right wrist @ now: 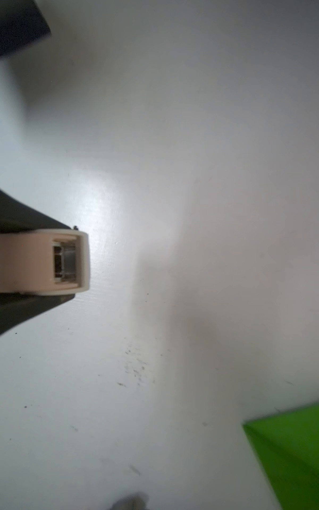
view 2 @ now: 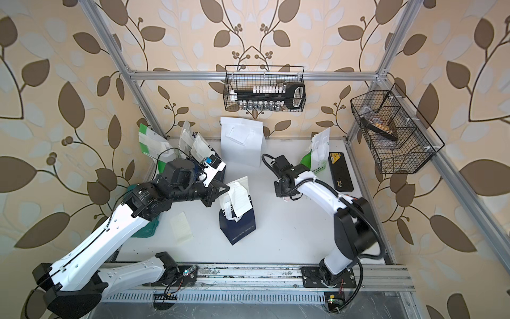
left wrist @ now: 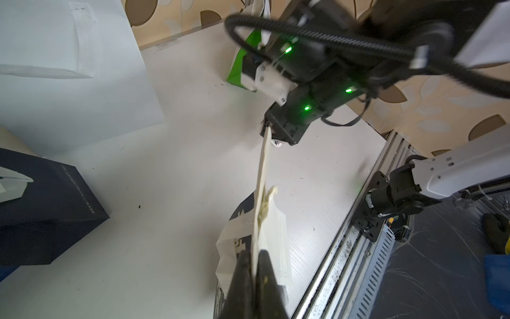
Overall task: Staple the receipts to the bags
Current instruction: Place the stapler in the takeout bag.
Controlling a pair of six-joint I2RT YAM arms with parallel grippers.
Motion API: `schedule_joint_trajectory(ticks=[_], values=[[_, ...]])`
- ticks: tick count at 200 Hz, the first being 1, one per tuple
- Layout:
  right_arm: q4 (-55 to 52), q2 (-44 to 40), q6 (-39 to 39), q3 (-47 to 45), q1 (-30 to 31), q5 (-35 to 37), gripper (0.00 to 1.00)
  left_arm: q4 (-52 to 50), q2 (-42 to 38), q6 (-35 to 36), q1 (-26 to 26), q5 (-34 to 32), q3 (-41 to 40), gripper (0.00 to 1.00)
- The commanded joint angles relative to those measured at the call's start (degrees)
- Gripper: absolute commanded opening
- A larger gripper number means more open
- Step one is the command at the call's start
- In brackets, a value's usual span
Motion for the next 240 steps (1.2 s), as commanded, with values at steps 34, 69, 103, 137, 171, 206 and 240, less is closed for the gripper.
schedule_joint_trajectory(ticks=[34,69,103,137,171,206,240], values=[[35.5,-24.0,4.4,-6.0,16.4,4.1,0.00,4.3,-0.9,-4.2,-0.5,-2.0,-0.3,0.00],[43.0,-17.6,10.3,-1.3,19.1,-1.5,0.00,5.5,-1.1,-5.1,-0.5,-1.5,-0.7,0.00],[44.0,-10.5,11.7,2.8,23.1,0.8,0.00,6.8,-1.0,-6.0,-0.8,-1.8,-1.4,0.00],[46.1,-8.0,10.1,2.8,25.1,3.6,0.00,6.4,-0.6,-7.0,-1.1,-2.2,-0.7,0.00],[49.1,-7.9,6.0,1.2,27.1,6.2,0.00,5.6,0.0,-8.9,-1.0,-3.3,0.0,0.00],[49.2,-8.8,2.6,-0.4,28.7,9.0,0.00,5.3,-0.5,-9.1,-1.1,-4.4,-0.1,0.00],[51.0,-10.2,-0.1,-3.3,30.5,12.4,0.00,6.3,-1.4,-8.8,-1.0,-4.2,-0.3,0.00]])
